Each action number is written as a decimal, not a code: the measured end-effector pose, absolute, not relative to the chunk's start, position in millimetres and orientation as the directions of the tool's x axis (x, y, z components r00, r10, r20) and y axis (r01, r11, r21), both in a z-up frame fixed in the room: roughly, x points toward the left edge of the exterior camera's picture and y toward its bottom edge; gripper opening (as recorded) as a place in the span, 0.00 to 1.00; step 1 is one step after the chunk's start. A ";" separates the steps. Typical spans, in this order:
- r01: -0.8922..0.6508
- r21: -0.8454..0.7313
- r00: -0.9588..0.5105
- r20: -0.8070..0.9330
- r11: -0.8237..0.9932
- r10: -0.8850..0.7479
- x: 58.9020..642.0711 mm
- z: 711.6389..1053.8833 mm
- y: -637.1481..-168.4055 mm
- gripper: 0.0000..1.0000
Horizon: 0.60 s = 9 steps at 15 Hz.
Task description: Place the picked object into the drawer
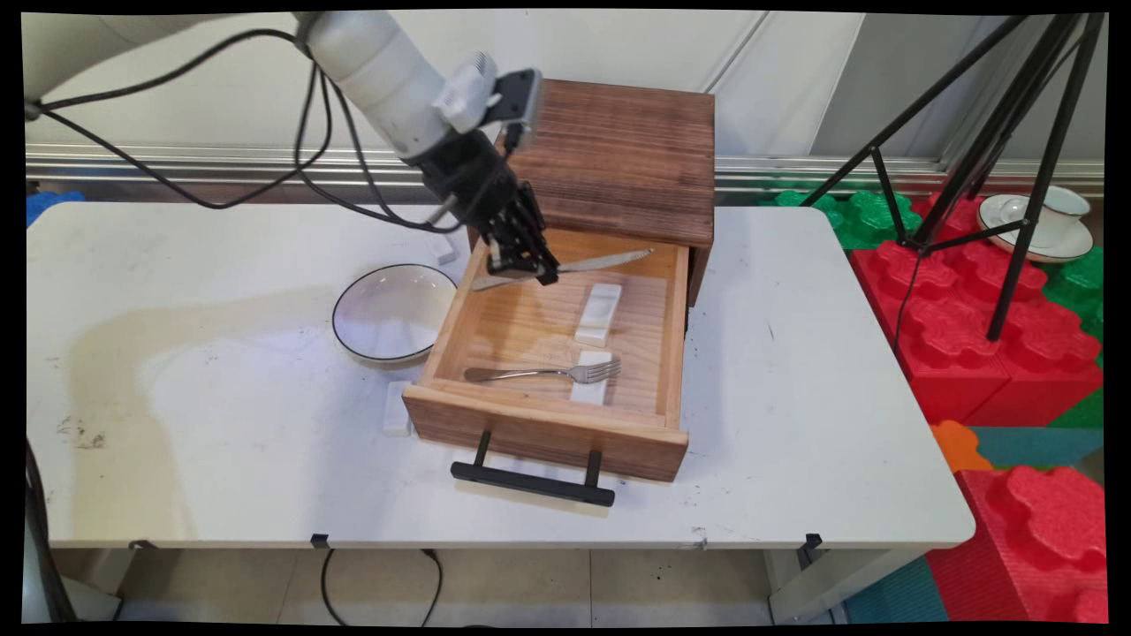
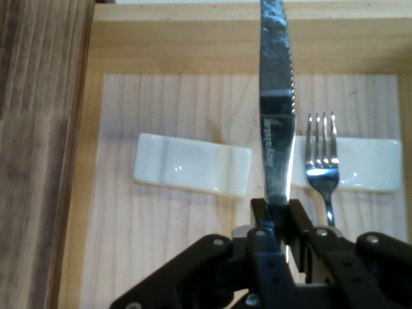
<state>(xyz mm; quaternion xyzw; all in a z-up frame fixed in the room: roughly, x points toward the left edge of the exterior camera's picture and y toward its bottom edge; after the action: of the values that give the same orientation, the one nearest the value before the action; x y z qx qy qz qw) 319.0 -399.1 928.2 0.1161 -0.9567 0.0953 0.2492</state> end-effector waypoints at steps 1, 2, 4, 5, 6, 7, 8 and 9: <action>-0.269 -0.125 -0.850 0.497 0.955 -0.175 315.8 924.9 -401.1 0.00; -0.267 -0.126 -0.853 0.492 0.956 -0.173 311.1 920.1 -403.9 0.00; -0.262 -0.129 -0.858 0.484 0.956 -0.170 301.7 908.9 -411.4 0.00; -0.261 -0.131 -0.860 0.481 0.956 -0.170 298.3 904.3 -415.0 0.00; -0.261 -0.133 -0.862 0.477 0.956 -0.170 294.8 899.0 -419.3 0.00; -0.262 -0.134 -0.865 0.472 0.956 -0.171 292.2 893.4 -423.5 0.00; -0.262 -0.133 -0.867 0.468 0.956 -0.172 290.3 888.5 -426.8 0.00; -0.263 -0.133 -0.869 0.462 0.956 -0.175 288.8 882.7 -430.4 0.00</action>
<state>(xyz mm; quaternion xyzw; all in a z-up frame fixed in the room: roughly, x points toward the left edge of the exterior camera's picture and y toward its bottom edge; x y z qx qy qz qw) 288.8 -430.4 882.7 0.1138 -0.9620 0.0962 0.2289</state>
